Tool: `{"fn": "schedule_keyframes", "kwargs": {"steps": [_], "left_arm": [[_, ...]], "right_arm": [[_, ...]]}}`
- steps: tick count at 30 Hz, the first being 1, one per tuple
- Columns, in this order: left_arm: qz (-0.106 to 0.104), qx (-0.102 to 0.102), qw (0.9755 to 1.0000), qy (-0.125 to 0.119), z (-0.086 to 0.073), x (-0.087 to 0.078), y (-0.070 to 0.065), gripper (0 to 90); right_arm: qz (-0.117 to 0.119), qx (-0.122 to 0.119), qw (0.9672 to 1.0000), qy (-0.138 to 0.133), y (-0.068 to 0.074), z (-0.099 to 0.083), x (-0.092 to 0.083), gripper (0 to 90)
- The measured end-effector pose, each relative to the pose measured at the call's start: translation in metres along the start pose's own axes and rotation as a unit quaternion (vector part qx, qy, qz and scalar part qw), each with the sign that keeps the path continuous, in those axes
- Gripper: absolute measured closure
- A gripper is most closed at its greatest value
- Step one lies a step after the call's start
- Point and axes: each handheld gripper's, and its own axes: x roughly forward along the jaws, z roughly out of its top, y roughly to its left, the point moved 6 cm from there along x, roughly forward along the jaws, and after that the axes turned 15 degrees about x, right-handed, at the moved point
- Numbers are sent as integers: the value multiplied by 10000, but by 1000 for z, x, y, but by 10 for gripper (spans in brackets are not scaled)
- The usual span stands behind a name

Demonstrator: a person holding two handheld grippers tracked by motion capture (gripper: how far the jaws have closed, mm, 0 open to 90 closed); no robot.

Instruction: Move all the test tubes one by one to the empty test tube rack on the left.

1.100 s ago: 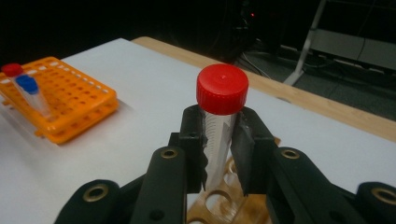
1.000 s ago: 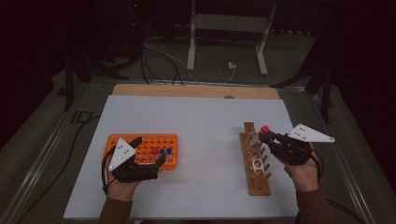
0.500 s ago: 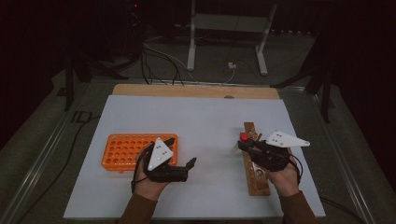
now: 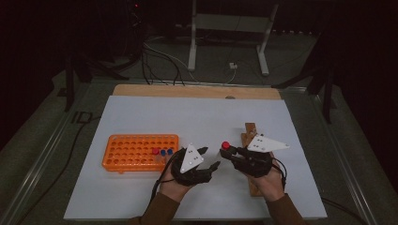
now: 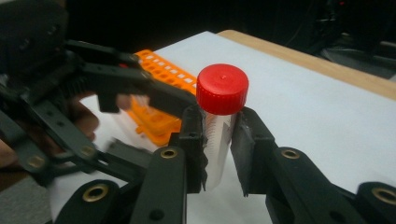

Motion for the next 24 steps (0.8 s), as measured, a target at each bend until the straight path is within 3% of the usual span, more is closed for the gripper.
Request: {"fn": "schedule_keyframes", "kwargs": {"steps": [10,15,21,24], "left_arm": [[-106,99,9999,32,-2,1,-3,736],[-151,109,9998,42,-4,0,-5,753],[-121,-49,9999,78,-13,-12,4,755],[-59,-83,9999,68,-18,-24,12,755]], "right_arm": [[149,-31,9998,160,9,-6,10,752],[245,-54,9994,223,8,-8,9,734],[391,18,9992,-7,1,-3,-6,419],[126,53,9999,-85,-12,-2,-15,286]]}}
